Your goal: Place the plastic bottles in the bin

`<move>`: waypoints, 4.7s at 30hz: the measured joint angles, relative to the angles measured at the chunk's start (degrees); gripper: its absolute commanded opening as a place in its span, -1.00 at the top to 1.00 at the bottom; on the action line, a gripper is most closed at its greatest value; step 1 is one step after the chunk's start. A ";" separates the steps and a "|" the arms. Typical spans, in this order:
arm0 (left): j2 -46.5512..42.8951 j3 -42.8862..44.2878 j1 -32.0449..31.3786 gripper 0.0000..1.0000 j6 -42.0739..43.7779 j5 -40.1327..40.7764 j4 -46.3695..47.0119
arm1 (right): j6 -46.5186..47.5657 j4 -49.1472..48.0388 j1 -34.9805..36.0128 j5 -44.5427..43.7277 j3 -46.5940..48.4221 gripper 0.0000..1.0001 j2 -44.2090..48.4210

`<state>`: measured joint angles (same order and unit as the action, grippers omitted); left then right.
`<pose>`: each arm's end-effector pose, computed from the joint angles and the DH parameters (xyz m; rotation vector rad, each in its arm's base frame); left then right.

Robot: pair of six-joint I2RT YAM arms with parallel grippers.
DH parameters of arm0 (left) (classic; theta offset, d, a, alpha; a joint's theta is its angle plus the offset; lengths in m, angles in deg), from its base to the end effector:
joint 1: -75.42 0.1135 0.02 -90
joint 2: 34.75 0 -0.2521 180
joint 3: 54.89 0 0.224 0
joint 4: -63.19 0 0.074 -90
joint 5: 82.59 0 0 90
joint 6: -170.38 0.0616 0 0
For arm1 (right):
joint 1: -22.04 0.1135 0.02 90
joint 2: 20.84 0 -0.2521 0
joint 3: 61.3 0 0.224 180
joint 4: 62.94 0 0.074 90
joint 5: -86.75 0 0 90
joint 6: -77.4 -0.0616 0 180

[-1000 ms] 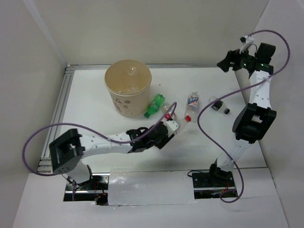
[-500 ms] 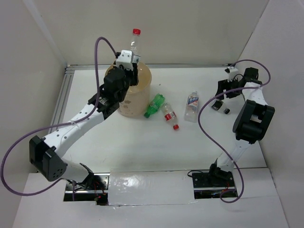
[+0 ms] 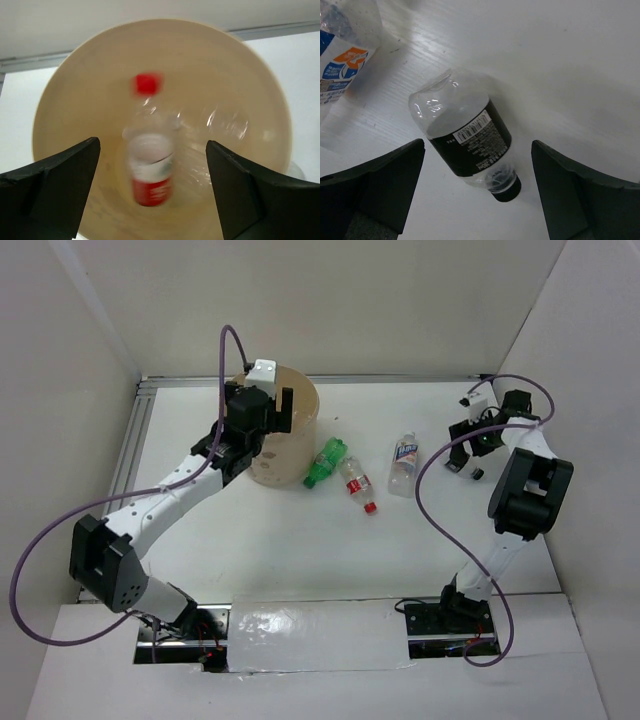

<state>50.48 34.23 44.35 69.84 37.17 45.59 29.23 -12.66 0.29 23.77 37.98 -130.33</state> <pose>0.3125 -0.1526 0.3497 -0.0472 1.7777 -0.0532 0.3708 -0.1178 0.1993 -0.5821 2.3951 0.1611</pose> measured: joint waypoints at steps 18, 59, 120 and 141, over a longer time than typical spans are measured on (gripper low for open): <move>-5.51 -10.19 -26.45 -0.37 -9.46 -8.52 2.69 | 4.76 10.19 3.17 5.51 5.99 0.28 -4.20; 20.31 -0.37 -19.56 -0.93 -31.12 -16.63 5.55 | -23.39 -11.47 26.77 13.70 21.40 -1.00 7.85; -5.09 -0.74 2.97 -0.98 -16.39 -6.12 -5.14 | -46.07 -14.29 24.98 -13.79 -13.22 -0.76 5.75; 7.52 -10.10 -18.80 -0.92 -4.11 -13.97 1.51 | -41.00 -16.52 19.17 8.26 18.47 0.62 4.44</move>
<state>58.00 24.13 25.56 65.73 23.20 47.10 -11.78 -29.18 19.45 32.03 56.45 -125.89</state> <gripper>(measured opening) 0.960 0.644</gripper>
